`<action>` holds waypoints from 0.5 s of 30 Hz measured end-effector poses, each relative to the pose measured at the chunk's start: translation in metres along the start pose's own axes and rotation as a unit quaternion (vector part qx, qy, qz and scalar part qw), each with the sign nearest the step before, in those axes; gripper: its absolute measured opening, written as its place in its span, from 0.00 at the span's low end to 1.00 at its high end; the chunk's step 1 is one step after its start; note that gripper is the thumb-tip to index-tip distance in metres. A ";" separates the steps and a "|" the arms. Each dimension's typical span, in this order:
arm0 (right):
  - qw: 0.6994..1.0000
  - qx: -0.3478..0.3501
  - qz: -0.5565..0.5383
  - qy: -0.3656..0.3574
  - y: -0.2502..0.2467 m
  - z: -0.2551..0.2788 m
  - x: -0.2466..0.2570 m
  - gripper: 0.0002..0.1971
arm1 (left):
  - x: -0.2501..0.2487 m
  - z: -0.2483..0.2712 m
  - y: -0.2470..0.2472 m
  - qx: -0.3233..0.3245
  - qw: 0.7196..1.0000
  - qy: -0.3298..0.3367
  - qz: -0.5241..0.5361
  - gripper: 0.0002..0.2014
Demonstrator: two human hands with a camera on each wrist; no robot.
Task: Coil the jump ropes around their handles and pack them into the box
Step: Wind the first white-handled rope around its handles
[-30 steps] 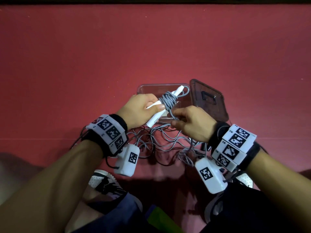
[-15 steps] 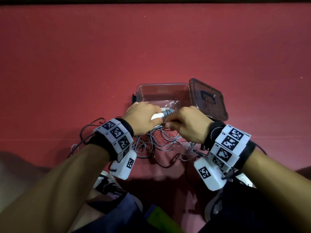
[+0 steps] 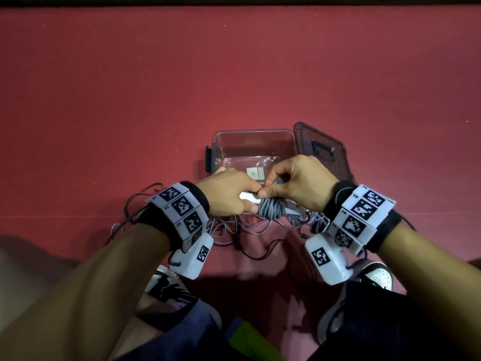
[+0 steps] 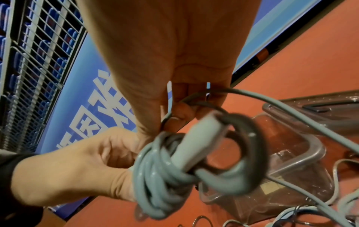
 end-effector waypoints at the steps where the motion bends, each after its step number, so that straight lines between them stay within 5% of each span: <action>1: 1.000 0.004 -0.014 -0.002 0.000 -0.001 -0.001 0.12 | 0.001 0.000 -0.002 -0.001 1.000 0.001 0.011 0.06; 5: 0.997 0.032 -0.071 -0.008 0.003 -0.004 -0.006 0.07 | 0.007 0.004 -0.003 0.002 0.998 0.006 0.064 0.14; 10: 0.985 0.030 -0.167 -0.028 0.001 -0.006 -0.010 0.03 | 0.014 0.006 -0.007 -0.005 0.986 0.015 0.169 0.12; 15: 0.972 0.025 -0.232 -0.023 -0.013 -0.003 -0.012 0.04 | 0.014 0.008 -0.012 -0.015 0.943 0.043 0.329 0.19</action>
Point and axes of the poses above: each hand's wrist, its own z-axis away from the middle knuckle, its own y-axis out of the palm, x = y × z, the point moved 4 cm from there along -z, towards the middle knuckle, and after that the axes turned 3 degrees about -z, right-handed, at the moved point
